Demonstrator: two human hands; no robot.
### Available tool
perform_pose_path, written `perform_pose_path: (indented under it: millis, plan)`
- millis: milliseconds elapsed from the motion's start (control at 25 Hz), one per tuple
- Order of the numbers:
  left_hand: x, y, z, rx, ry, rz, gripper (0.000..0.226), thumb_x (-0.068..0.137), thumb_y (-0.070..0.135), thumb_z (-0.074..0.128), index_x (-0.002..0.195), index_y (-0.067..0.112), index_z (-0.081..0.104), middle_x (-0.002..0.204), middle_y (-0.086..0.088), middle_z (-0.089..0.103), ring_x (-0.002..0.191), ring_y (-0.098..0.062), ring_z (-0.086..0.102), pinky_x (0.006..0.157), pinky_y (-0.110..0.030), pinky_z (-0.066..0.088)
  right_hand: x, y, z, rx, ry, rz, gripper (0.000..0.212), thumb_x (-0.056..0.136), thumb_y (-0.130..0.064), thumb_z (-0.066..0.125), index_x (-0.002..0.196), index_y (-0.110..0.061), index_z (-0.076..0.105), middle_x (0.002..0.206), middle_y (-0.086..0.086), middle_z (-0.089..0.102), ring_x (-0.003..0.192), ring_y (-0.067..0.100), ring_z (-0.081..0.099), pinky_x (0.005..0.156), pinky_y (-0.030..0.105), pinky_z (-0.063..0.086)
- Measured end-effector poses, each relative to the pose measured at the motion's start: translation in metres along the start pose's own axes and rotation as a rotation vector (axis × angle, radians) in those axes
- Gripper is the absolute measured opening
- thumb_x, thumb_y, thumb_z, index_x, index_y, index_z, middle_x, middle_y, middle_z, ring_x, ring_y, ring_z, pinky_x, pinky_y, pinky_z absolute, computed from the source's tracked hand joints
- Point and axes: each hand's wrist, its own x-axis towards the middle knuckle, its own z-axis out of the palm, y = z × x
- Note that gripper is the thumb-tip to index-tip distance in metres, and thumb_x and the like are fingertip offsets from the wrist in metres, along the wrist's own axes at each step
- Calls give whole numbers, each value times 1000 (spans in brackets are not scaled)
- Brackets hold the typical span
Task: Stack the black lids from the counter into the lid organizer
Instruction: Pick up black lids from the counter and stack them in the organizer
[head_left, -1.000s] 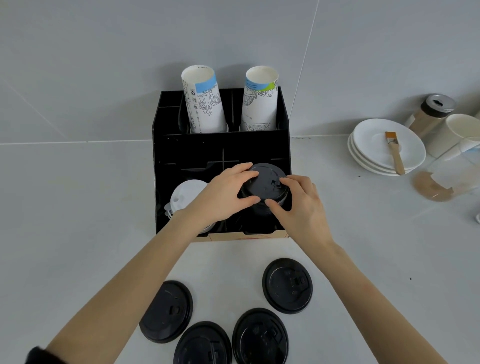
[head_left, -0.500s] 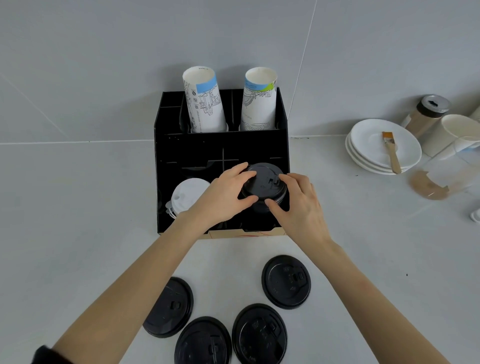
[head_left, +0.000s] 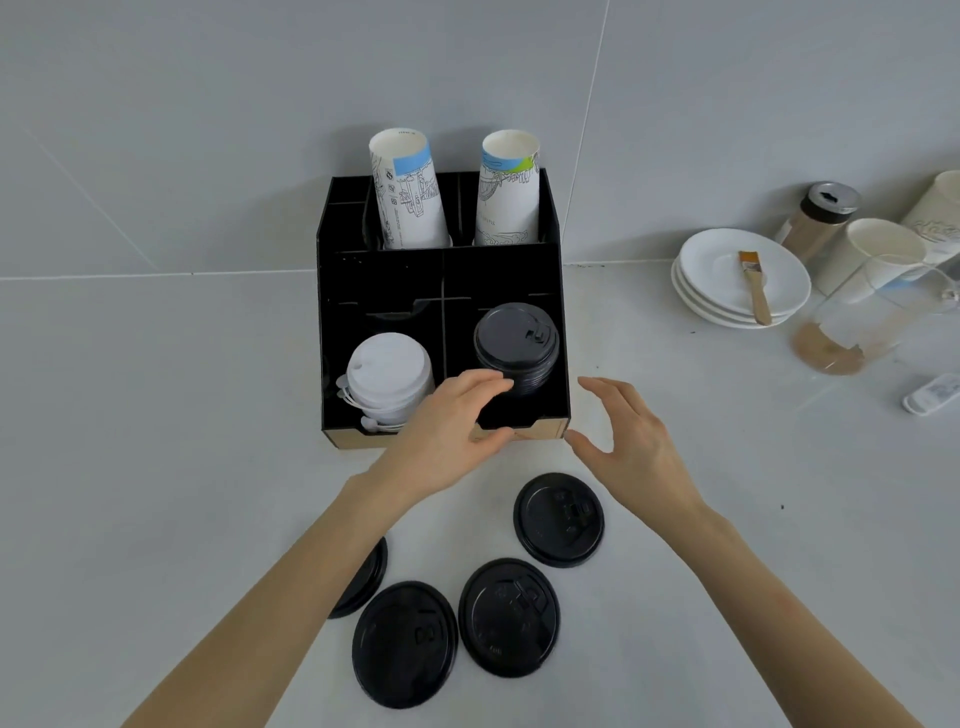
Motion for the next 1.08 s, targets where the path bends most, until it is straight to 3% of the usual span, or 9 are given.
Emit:
perform_pose_path:
  millis: [200, 320, 480, 840, 1080]
  plan:
    - [-22, 0, 28, -41, -106, -43, 50, 85, 24, 55, 132, 16, 36, 141, -2, 39, 127, -16, 38, 105, -21, 25, -31, 28, 6, -12, -141, 61, 53, 84, -15, 57, 131, -17, 33, 139, 1, 41, 123, 21, 44, 98, 30, 37]
    - [-32, 2, 48, -8, -204, -86, 56, 84, 28, 56, 133, 16, 32, 143, -3, 35, 131, -19, 34, 111, -37, 29, -46, 38, 10, 3, -228, 62, 55, 84, -14, 57, 132, -18, 32, 140, -1, 40, 125, 18, 42, 97, 21, 31]
    - [-40, 4, 69, 30, -324, -133, 62, 83, 32, 57, 136, 17, 26, 145, -4, 29, 132, -22, 30, 112, -40, 28, -61, 43, 21, 47, -273, 58, 55, 81, -13, 59, 130, -18, 34, 137, -2, 42, 122, 14, 43, 95, 12, 26]
    - [-46, 10, 77, 39, -331, -126, 66, 83, 31, 57, 137, 16, 23, 147, -4, 24, 133, -23, 26, 112, -39, 26, -68, 43, 30, 71, -246, 33, 56, 79, -15, 63, 129, -17, 37, 138, -3, 41, 122, 12, 43, 98, 16, 30]
    - [-46, 10, 67, 40, -286, -111, 68, 82, 33, 58, 137, 17, 22, 149, -4, 22, 134, -23, 23, 113, -40, 25, -65, 35, 29, 71, -197, -2, 54, 79, -20, 65, 127, -14, 42, 135, -1, 45, 119, 9, 45, 94, 4, 24]
